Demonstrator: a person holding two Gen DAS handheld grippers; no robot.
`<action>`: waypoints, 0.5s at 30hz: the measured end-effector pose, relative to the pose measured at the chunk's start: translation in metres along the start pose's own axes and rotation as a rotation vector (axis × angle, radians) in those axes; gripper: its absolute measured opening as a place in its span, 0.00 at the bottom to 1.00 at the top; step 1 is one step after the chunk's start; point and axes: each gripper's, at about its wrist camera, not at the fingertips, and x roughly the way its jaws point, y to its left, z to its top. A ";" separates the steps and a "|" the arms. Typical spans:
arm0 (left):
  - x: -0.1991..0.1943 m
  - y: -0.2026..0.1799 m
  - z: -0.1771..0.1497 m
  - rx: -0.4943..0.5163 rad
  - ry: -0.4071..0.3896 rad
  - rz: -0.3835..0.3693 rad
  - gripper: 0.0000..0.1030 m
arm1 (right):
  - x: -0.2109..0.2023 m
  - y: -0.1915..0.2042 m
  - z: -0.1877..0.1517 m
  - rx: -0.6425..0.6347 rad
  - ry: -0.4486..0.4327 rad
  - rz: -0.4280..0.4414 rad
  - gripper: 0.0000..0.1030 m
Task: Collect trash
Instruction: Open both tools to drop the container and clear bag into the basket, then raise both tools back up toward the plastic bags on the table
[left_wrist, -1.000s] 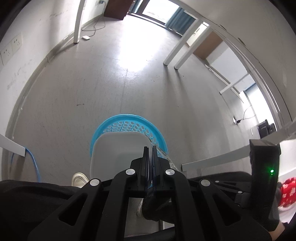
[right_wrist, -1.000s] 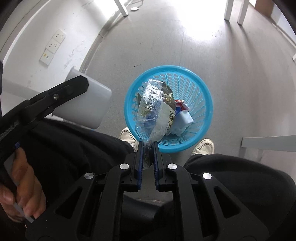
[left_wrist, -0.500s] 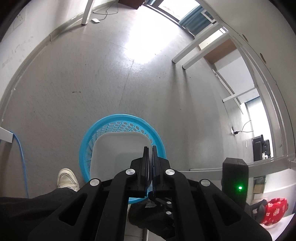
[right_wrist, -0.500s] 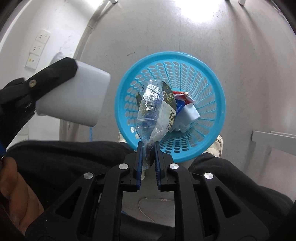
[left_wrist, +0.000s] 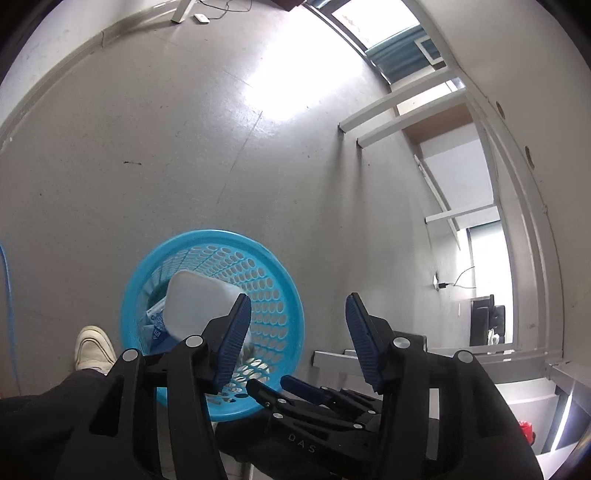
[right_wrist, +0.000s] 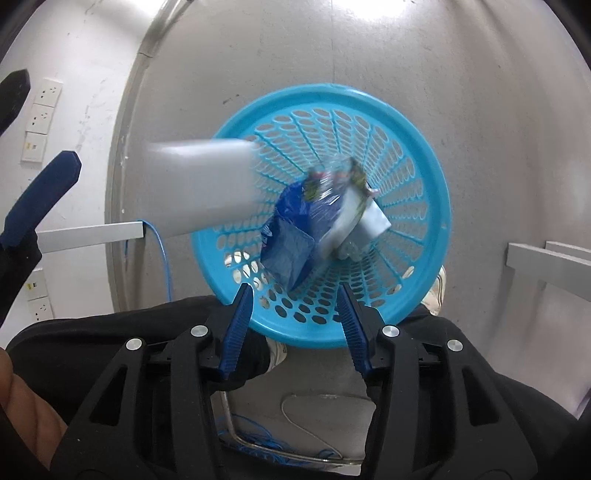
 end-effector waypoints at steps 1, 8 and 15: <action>0.002 -0.001 -0.002 0.000 0.008 0.002 0.51 | 0.000 0.000 0.000 -0.001 0.000 -0.001 0.45; 0.003 -0.003 -0.002 0.001 0.040 0.052 0.51 | -0.003 0.006 -0.006 -0.028 -0.021 -0.034 0.50; -0.009 -0.006 -0.007 0.046 0.002 0.116 0.51 | -0.033 0.021 -0.021 -0.088 -0.107 -0.108 0.51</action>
